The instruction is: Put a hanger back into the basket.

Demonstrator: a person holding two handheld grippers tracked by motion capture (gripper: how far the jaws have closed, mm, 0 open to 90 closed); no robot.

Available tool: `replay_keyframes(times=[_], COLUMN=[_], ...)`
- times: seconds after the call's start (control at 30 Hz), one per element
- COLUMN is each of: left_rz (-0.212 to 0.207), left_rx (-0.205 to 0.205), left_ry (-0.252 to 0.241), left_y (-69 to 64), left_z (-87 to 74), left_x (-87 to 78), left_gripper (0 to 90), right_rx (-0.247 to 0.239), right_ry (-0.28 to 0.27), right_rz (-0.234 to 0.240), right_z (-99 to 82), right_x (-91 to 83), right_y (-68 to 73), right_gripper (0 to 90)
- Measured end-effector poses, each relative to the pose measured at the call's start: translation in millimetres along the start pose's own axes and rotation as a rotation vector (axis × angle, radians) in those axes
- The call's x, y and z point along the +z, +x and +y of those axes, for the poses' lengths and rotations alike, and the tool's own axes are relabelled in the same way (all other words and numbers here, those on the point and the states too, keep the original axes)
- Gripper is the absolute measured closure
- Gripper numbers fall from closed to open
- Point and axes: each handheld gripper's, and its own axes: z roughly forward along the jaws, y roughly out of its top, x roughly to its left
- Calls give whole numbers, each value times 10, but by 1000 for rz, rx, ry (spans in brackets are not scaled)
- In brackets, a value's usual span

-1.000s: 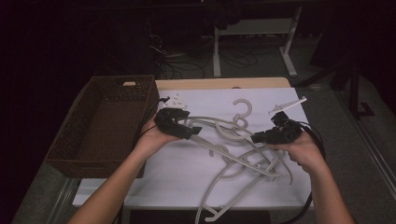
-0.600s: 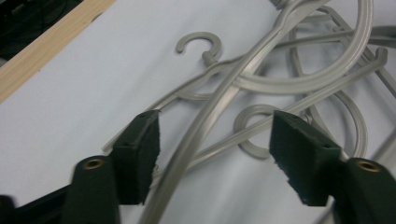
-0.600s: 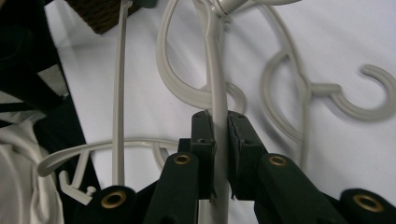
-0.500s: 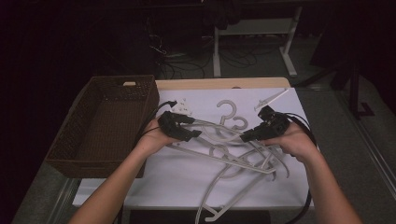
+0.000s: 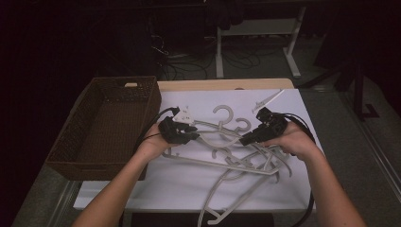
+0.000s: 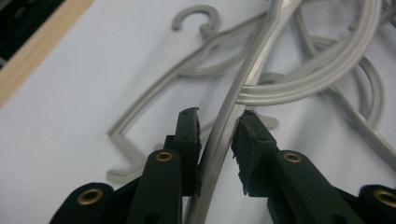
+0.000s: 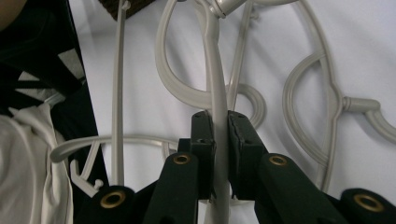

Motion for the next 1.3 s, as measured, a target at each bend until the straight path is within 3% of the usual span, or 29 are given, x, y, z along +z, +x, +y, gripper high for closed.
replay_keyframes(times=[0.13, 0.3, 0.4, 0.53, 0.6, 0.67, 0.73, 1.0, 1.13, 1.3], left_rz=[-16, -53, -74, -92, -78, -69, -55, 22, 48, 94], left_rx=[30, 57, 37, -29, -43, -54, -68, -149, -207, -244], left_ry=[11, 12, -4, -43, -31, -20, -15, -37, -76, -107], left_y=[-49, -118, -123, -97, -84, -67, -39, 191, 351, 517], left_z=[-21, -44, -69, -75, -49, -26, -10, -42, -90, -135], left_x=[-5, -38, -68, -172, -239, -303, -374, -787, -1058, -1379], left_gripper=[763, 810, 822, 823, 822, 822, 823, 822, 822, 823], right_rx=[-23, -38, -30, -23, -11, 0, 3, -13, -9, 4], right_ry=[26, 27, 26, -22, -68, -137, -170, -218, -231, -253], right_rz=[4, -30, -40, -62, -71, -72, -98, -181, -239, -298], right_z=[7, 42, 58, 81, 98, 117, 140, 113, 46, -51], right_x=[15, 13, 18, 9, -31, -122, -215, -447, -485, -464], right_y=[-41, -106, -155, -174, -171, -167, -151, -78, -40, 9], right_gripper=[799, 746, 715, 653, 569, 521, 486, 371, 292, 223])
